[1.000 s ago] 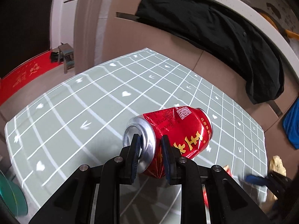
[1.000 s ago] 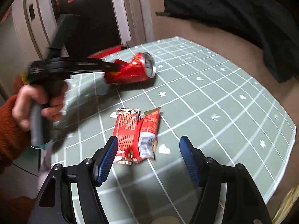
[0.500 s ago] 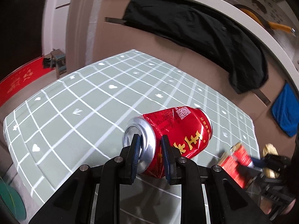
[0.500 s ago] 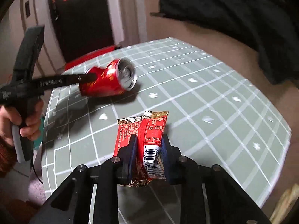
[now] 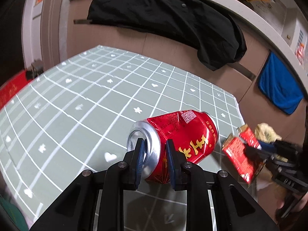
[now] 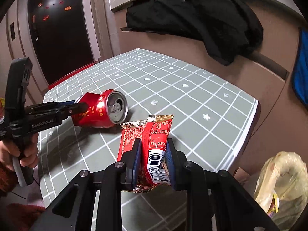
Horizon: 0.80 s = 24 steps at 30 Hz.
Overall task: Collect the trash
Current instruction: 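Lift and carry the red can and red wrappers over the bin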
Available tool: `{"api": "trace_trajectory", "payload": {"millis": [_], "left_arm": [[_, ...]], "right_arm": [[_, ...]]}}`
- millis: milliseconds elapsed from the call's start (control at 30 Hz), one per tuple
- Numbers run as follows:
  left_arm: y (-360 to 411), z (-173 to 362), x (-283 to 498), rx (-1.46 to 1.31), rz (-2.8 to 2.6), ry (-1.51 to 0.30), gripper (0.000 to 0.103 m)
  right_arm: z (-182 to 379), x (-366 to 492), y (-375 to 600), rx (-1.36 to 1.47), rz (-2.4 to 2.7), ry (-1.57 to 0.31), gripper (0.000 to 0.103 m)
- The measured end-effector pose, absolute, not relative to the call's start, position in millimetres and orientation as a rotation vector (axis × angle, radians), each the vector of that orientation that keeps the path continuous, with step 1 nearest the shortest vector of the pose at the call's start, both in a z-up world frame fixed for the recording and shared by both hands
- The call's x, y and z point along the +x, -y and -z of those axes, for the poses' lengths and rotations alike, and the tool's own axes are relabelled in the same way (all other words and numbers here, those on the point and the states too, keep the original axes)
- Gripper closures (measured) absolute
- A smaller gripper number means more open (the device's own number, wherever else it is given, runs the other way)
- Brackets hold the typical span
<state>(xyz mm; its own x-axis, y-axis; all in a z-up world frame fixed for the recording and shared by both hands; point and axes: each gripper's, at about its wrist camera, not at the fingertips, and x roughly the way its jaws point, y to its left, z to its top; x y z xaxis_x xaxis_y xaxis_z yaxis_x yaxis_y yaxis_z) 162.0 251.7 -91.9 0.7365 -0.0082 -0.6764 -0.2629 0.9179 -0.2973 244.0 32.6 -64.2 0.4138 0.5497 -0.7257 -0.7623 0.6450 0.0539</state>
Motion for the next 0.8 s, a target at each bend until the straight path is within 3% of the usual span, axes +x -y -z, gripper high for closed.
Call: {"api": "trace_trajectory", "payload": {"millis": [133,233,433,800], "left_arm": [[-253,93,166,-0.401,-0.211,-0.725,0.061],[-252,95,174,-0.387,-0.236,-0.731,0.06],[-252,101,186,-0.386,-0.286,-0.744,0.059],[-241,91,179,-0.342,-0.308,-0.706,0.071]], "right_arm": [[71,243,-26,-0.293,-0.846,-0.792,0.08],[75,240,-25,-0.288,-0.852,-0.796,0.08],[80,239,-26,-0.294,-0.852,-0.796,0.08],[67,232,-17,-0.29,-0.844,-0.72,0.08]]}}
